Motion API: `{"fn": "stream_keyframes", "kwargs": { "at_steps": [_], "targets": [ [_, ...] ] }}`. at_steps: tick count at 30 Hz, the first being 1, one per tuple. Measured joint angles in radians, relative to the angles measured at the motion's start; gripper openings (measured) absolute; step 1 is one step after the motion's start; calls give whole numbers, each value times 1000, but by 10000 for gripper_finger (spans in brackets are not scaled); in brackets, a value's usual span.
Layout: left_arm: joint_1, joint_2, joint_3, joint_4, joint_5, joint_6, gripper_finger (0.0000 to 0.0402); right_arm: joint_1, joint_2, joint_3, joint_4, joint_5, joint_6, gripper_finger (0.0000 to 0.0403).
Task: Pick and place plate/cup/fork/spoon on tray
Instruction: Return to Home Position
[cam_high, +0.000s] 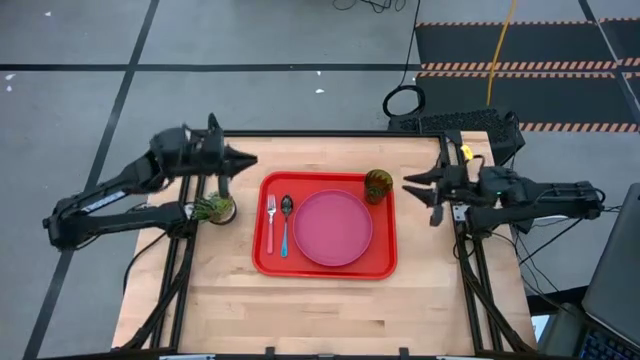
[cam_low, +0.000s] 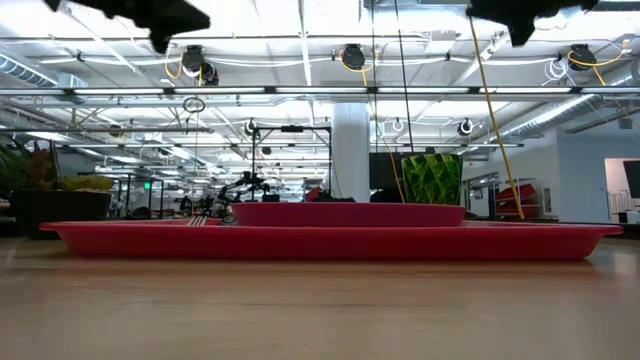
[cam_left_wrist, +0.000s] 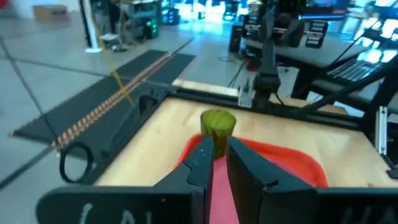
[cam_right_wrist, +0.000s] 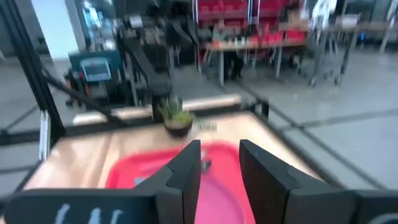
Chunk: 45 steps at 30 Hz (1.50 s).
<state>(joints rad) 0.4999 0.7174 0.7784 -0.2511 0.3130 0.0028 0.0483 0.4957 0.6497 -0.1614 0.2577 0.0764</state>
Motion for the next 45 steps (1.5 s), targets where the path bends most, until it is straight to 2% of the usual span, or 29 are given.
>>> {"fn": "stream_keyframes", "kwargs": {
  "at_steps": [4, 8, 11, 14, 15, 17, 22, 25, 30, 36, 42, 45],
  "targets": [
    [-94, -75, -112, -12, -126, -78, 46, 0, 28, -23, -34, 4, 35, 105],
    [-177, -93, -177, -13, -257, -118, 46, 0, 83, -24, -34, 21, 34, 105],
    [-196, -83, -184, -9, -436, -109, 46, 0, 111, -16, -80, 143, 5, 105],
    [-168, -53, -171, -13, -631, -97, 46, -6, 133, 21, -103, 263, -20, 105],
    [-148, -36, -159, -26, -643, -83, 46, -13, 139, 35, -102, 267, -22, 105],
    [-109, 9, -131, -85, -602, -73, 46, -31, 155, 64, -105, 222, -19, 105],
    [-97, 75, -131, -81, -314, -39, 46, -40, 161, 78, -113, 43, -22, 105],
    [-134, 42, -148, -2, -266, -39, 46, -23, 142, 76, -153, 5, -22, 105],
    [-213, -83, -192, 52, -321, -51, 46, 30, 56, 46, -191, 2, 47, 105],
    [-345, -219, -300, 97, -420, -148, 45, 131, -83, -87, -131, 31, 73, 105],
    [-492, -330, -382, 82, -527, -197, 8, 213, -166, -182, -87, 84, 69, 95],
    [-546, -373, -402, 81, -584, -209, 6, 242, -195, -188, -89, 115, 65, 87]
  ]
}}
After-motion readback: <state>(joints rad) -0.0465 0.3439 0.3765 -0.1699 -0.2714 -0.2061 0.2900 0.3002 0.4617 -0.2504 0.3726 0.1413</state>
